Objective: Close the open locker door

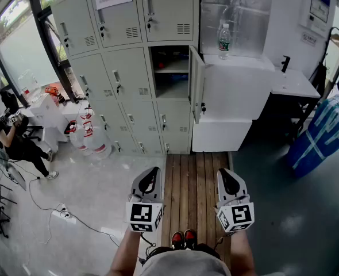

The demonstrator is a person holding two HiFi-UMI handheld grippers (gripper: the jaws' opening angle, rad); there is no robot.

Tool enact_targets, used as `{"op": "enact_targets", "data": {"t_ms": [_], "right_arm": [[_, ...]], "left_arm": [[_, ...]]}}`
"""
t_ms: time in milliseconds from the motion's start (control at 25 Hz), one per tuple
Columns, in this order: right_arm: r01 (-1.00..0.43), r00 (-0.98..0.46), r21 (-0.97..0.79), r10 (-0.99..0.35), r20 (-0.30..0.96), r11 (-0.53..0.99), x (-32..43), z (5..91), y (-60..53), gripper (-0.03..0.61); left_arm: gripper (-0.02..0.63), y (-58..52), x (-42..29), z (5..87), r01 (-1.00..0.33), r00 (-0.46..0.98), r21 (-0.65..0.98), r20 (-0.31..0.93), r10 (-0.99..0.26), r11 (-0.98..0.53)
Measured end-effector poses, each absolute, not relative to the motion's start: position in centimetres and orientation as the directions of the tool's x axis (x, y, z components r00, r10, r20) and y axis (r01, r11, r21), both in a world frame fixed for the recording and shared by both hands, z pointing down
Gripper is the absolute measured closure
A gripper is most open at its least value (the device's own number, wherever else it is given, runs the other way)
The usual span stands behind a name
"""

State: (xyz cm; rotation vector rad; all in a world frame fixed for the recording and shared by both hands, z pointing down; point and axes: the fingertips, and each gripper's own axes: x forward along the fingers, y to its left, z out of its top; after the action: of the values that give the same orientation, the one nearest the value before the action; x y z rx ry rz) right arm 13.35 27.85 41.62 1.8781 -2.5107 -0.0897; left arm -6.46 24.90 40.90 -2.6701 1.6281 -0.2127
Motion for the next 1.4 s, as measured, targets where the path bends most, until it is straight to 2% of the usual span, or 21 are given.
{"op": "enact_targets", "data": {"t_ms": [320, 880, 1400], "right_arm": [[-0.959, -0.281, -0.015, -0.958, -0.053, 0.282, 13.1, 41.4, 27.3, 0.551], [-0.965, -0.260, 0.023, -0.965, -0.025, 0.260, 11.1, 42.8, 24.9, 0.551], [-0.963, -0.270, 0.020, -0.962, -0.049, 0.269, 13.4, 43.5, 14.6, 0.551]], "left_arm": [[0.592, 24.1, -7.2, 40.8, -0.887, 0.449, -0.069, 0.106, -0.887, -0.457], [0.592, 21.3, -9.5, 41.7, -0.878, 0.465, -0.073, 0.108, -0.879, -0.474], [0.592, 12.1, -7.9, 42.7, -0.887, 0.443, -0.089, 0.109, -0.890, -0.452]]}}
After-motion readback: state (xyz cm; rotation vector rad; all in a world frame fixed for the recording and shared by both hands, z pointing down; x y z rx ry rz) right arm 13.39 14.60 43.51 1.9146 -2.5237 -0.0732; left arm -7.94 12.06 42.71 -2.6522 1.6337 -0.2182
